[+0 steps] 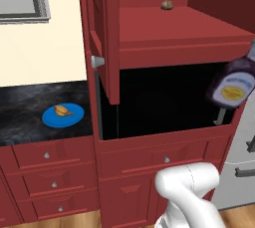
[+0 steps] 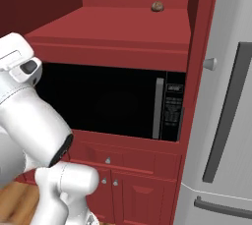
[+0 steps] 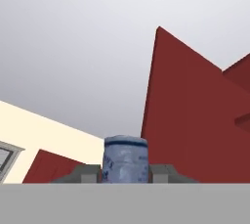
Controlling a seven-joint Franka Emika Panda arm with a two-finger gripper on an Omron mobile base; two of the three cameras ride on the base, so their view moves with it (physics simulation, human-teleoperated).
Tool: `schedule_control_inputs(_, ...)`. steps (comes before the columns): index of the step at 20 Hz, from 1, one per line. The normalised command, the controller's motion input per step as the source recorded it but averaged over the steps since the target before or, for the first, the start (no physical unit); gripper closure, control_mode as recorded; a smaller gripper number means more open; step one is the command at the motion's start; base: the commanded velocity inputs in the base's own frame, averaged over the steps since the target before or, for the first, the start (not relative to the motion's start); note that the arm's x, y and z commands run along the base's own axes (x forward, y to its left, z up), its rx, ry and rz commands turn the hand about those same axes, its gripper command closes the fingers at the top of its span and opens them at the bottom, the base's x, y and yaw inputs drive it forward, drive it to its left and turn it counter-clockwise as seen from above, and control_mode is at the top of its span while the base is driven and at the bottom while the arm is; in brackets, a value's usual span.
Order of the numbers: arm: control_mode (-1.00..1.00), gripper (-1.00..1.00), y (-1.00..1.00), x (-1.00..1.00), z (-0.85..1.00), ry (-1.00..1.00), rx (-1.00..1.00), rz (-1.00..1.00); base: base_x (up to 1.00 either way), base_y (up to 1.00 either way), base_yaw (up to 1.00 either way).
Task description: Pick the chicken drumstick from the plate and place it on the cutting board. Then pick the condiment bottle from the cabinet and place it next to the cutting board.
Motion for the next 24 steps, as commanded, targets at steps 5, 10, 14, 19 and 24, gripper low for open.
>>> schedule_control_inputs(5, -1.0, 1.0, -0.25, -0.66, -0.11, 0.0, 0.0, 0.0, 0.0, 0.0, 0.0)
schedule_control_inputs(10, -1.0, 1.0, -0.06, -0.37, -0.39, 0.0, 0.01, 0.01, 0.0, 0.0, 0.0)
schedule_control_inputs(14, -1.0, 1.0, 0.0, -0.12, -0.65, 0.0, 0.02, 0.02, 0.0, 0.0, 0.0)
schedule_control_inputs(19, -1.0, 1.0, 0.08, 0.0, -0.79, -0.02, 0.04, 0.04, 0.0, 0.0, 0.0)
schedule_control_inputs(24, -1.0, 1.0, 0.25, -0.01, -0.39, -0.02, 0.0, 0.01, 0.0, 0.0, 0.0)
